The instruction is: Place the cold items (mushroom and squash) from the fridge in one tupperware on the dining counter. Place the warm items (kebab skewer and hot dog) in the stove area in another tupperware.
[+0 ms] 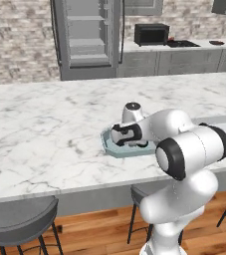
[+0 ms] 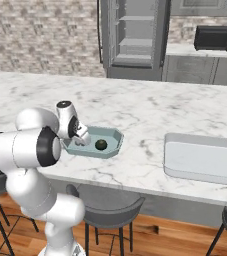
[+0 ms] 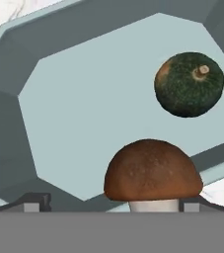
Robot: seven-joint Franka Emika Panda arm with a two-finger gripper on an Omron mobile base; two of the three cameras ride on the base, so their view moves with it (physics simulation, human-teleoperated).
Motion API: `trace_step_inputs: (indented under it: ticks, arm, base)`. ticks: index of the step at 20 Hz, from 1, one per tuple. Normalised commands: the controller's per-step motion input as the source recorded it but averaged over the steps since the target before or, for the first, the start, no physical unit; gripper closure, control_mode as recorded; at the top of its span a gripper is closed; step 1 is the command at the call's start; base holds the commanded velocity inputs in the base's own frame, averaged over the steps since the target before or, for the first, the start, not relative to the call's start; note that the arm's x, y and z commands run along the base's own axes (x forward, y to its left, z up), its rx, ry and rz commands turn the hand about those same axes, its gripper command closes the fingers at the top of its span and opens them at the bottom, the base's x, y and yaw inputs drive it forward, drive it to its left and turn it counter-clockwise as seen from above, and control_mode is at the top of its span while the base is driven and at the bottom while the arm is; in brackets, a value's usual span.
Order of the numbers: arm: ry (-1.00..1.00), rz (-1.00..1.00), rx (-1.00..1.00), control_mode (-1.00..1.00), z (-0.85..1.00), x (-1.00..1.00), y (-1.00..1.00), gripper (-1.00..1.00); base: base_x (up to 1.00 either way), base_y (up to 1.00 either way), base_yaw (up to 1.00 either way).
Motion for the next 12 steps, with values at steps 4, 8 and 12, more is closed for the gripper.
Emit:
trace_step_inputs:
  ticks: [4, 8, 12]
  arm:
    - [0.08, 0.00, 0.00, -1.00, 0.06, -0.02, 0.00, -1.00]
    - [0.07, 0.01, 0.00, -1.00, -0.08, 0.28, 0.09, -1.00]
    - [0.12, 0.00, 0.00, -1.00, -0.14, 0.38, 0.27, -1.00]
  base:
    - [0.00, 0.00, 0.00]
    - [0.00, 0.00, 0.00]
    - [0.00, 0.00, 0.00]
